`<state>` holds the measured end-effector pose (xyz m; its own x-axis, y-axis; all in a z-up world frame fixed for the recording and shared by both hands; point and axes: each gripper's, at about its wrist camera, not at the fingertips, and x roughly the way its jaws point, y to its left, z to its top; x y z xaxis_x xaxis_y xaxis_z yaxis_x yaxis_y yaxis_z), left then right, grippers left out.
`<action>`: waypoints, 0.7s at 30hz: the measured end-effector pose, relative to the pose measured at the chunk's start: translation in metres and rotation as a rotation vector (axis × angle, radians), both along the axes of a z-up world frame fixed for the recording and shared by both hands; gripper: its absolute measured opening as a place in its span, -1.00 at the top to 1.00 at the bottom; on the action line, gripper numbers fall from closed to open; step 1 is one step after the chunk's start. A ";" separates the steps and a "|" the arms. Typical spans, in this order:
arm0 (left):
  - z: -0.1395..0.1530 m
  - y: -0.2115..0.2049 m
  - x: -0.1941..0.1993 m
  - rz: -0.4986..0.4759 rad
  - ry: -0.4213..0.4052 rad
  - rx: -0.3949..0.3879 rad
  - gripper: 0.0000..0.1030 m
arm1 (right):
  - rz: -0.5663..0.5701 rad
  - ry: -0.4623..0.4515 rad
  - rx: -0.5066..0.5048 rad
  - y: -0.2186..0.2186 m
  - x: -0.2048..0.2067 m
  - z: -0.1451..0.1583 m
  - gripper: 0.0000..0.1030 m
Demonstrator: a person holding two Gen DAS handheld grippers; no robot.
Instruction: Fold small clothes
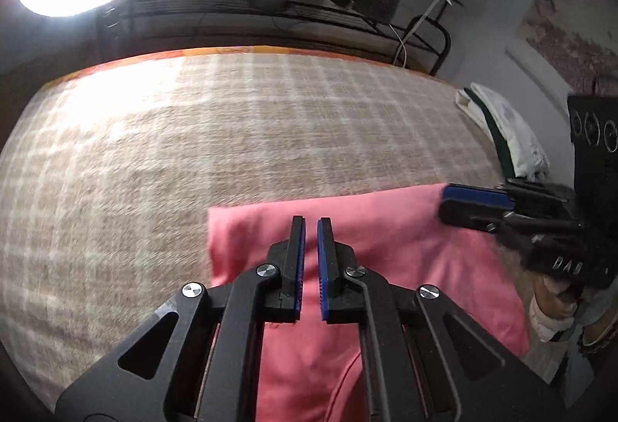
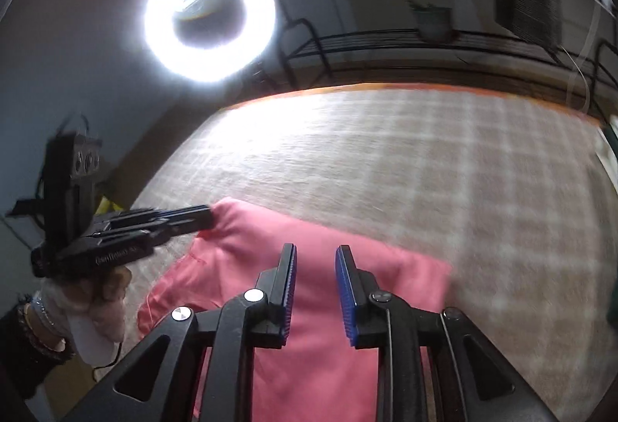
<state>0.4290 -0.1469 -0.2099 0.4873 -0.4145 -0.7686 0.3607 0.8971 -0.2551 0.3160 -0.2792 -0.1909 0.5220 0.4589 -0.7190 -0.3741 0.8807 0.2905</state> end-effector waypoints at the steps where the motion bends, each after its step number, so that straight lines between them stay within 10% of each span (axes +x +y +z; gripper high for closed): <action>1: -0.003 -0.004 0.003 -0.003 0.003 0.013 0.94 | 0.023 0.004 -0.034 0.012 0.005 -0.002 0.57; 8: -0.029 -0.004 0.015 0.024 0.040 0.024 0.91 | 0.026 0.061 -0.173 0.038 0.030 -0.032 0.63; 15: -0.014 0.040 -0.002 0.111 0.024 0.027 0.90 | -0.063 0.132 -0.046 -0.022 0.031 -0.030 0.57; 21: -0.006 0.116 -0.049 0.267 0.110 -0.190 0.28 | -0.240 0.160 0.132 -0.104 0.001 -0.024 0.42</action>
<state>0.3800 -0.0313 -0.2157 0.5164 -0.4241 -0.7440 0.0803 0.8889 -0.4510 0.3173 -0.3828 -0.2152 0.5117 0.4314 -0.7430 -0.1003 0.8889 0.4470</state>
